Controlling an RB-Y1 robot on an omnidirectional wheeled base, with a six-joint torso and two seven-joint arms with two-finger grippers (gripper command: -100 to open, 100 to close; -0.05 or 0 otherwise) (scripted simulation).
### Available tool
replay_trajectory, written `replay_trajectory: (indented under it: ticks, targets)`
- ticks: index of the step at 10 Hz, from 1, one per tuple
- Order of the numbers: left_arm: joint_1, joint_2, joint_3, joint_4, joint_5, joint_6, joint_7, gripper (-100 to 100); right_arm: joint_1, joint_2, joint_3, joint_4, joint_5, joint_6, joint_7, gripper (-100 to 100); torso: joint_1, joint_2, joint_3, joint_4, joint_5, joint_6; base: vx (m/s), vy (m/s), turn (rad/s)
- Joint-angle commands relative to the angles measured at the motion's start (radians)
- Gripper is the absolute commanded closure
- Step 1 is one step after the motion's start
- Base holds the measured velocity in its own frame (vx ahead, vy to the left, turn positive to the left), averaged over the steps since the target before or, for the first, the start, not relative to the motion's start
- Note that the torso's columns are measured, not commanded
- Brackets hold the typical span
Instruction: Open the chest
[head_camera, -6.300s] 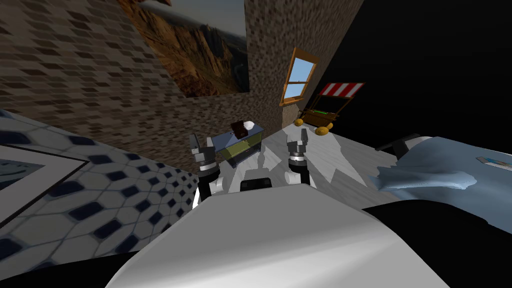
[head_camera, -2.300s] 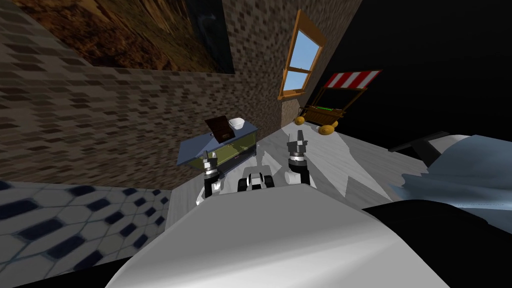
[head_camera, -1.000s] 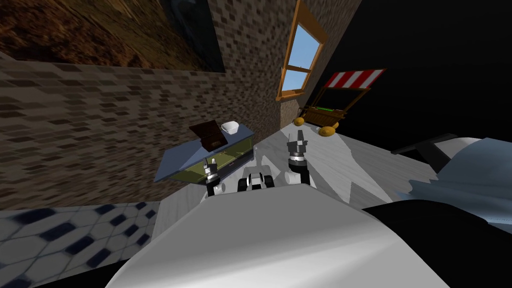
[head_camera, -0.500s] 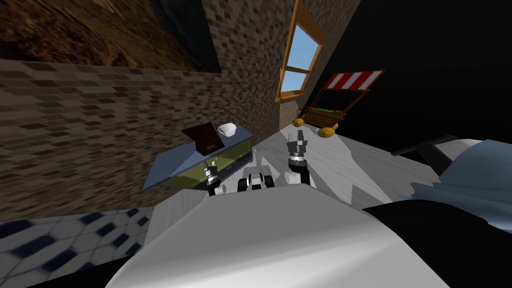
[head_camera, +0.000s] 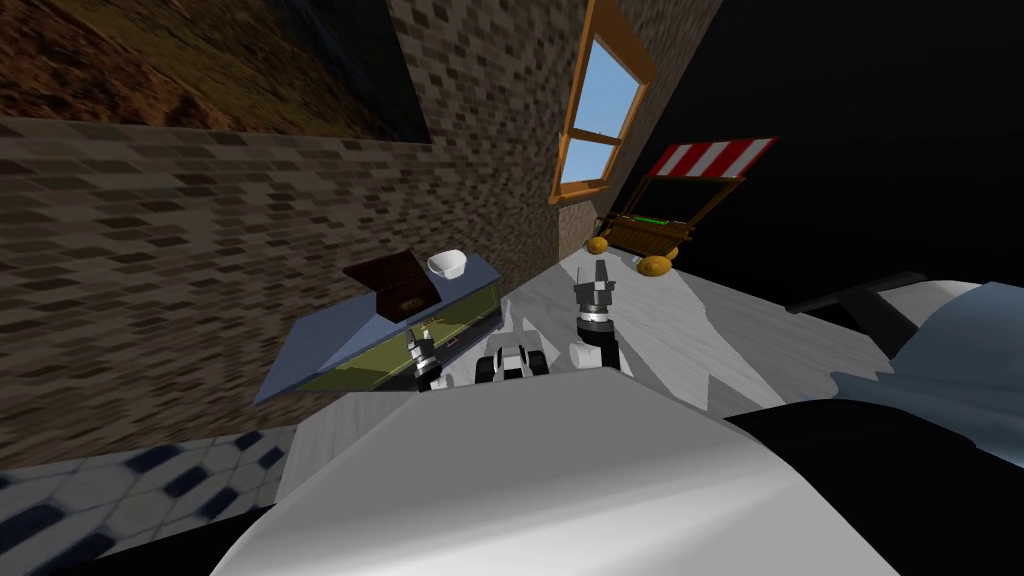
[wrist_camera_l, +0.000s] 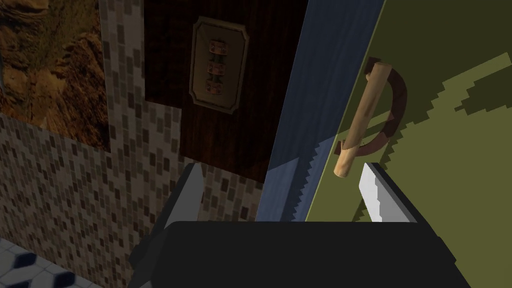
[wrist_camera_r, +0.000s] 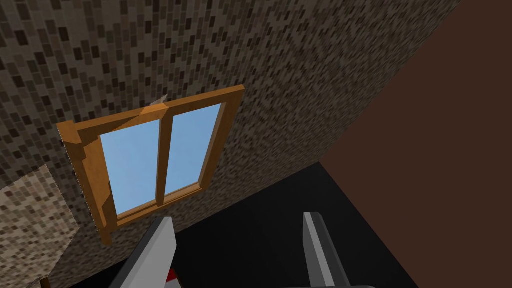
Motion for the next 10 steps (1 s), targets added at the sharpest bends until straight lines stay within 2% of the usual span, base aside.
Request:
replay_trajectory:
  ticks: [1, 3, 5, 6, 10]
  targets:
    - [-0.022, 0.001, 0.009, 0.064, 0.013, -0.023, 0.008, -100, 0.0, 0.0, 0.0, 0.0, 0.0, 0.0, 0.0, 0, 0.001, 0.003, 0.002, 0.001, 0.0, 0.0, 0.031, -0.024, -0.01]
    - [-0.042, -0.004, 0.02, 0.142, 0.031, -0.05, 0.015, -100, 0.0, 0.0, 0.0, 0.0, 0.0, 0.0, 0.0, 0, -0.002, -0.001, 0.0, 0.0, 0.0, 0.0, 0.096, -0.058, -0.013]
    - [-0.051, -0.006, 0.024, 0.183, 0.038, -0.061, 0.018, -100, 0.0, 0.0, 0.0, 0.0, 0.0, 0.0, 0.0, 0, 0.0, -0.003, -0.002, -0.001, 0.0, 0.0, 0.082, -0.042, -0.003]
    - [-0.051, -0.006, 0.024, 0.183, 0.038, -0.061, 0.018, -100, 0.0, 0.0, 0.0, 0.0, 0.0, 0.0, 0.0, 0, 0.001, 0.0, 0.0, 0.0, 0.0, 0.0, 0.042, -0.021, -0.002]
    - [-0.077, -0.013, 0.039, 0.283, 0.062, -0.098, 0.027, -100, 0.0, 0.0, 0.0, 0.0, 0.0, 0.0, 0.0, 0, -0.001, -0.002, -0.001, 0.0, 0.0, 0.0, 0.061, -0.034, -0.007]
